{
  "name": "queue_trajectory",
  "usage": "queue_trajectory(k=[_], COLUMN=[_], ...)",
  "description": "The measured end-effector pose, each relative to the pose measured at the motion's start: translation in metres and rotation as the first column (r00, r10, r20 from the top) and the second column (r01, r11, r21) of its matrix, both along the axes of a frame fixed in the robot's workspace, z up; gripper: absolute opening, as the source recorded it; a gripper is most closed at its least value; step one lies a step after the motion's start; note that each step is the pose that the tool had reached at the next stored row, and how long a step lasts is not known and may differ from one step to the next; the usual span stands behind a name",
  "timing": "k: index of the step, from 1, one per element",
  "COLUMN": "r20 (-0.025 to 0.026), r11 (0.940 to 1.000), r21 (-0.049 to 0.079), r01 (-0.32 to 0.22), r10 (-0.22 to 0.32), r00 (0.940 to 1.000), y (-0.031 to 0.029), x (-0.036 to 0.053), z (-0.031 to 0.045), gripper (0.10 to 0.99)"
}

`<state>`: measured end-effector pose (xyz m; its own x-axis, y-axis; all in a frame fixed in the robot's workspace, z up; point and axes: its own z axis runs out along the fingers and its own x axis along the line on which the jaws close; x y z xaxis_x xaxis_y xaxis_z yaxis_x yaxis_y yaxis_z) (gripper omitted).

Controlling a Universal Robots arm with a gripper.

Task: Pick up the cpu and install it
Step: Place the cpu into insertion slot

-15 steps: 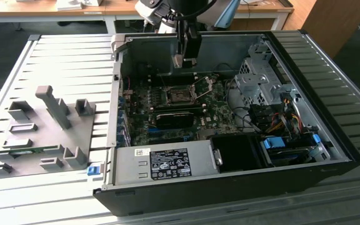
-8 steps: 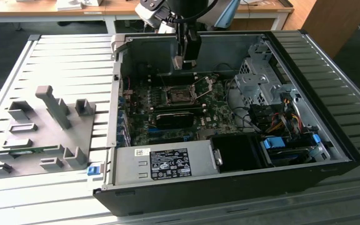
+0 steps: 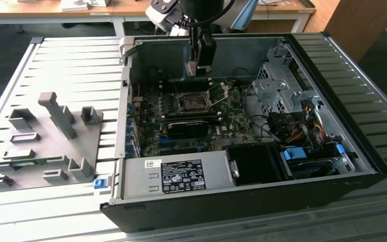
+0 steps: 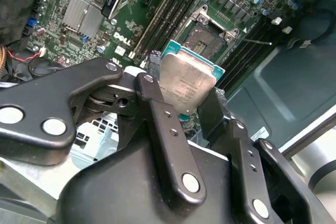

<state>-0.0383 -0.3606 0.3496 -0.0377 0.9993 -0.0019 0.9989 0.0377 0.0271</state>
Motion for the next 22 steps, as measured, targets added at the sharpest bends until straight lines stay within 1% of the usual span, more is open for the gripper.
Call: queue_trajectory(k=[10, 14, 18, 20, 22], r20=[-0.0001, 0.0000, 0.0000, 0.0001, 0.0000], r11=[1.0000, 1.0000, 1.0000, 1.0000, 1.0000], r21=[0.000, 0.000, 0.000, 0.002, 0.002], r01=[0.000, 0.000, 0.000, 0.000, 0.000], r10=[0.000, 0.000, 0.000, 0.000, 0.000], r00=[1.0000, 1.0000, 1.0000, 1.0000, 1.0000], y=[0.0000, 0.0002, 0.0041, 0.0053, 0.0078], x=[0.0001, 0.0004, 0.0018, 0.0032, 0.0053], z=[-0.0041, -0.0095, -0.0139, -0.0173, -0.0209], gripper=[0.533, 0.533, 0.533, 0.533, 0.533])
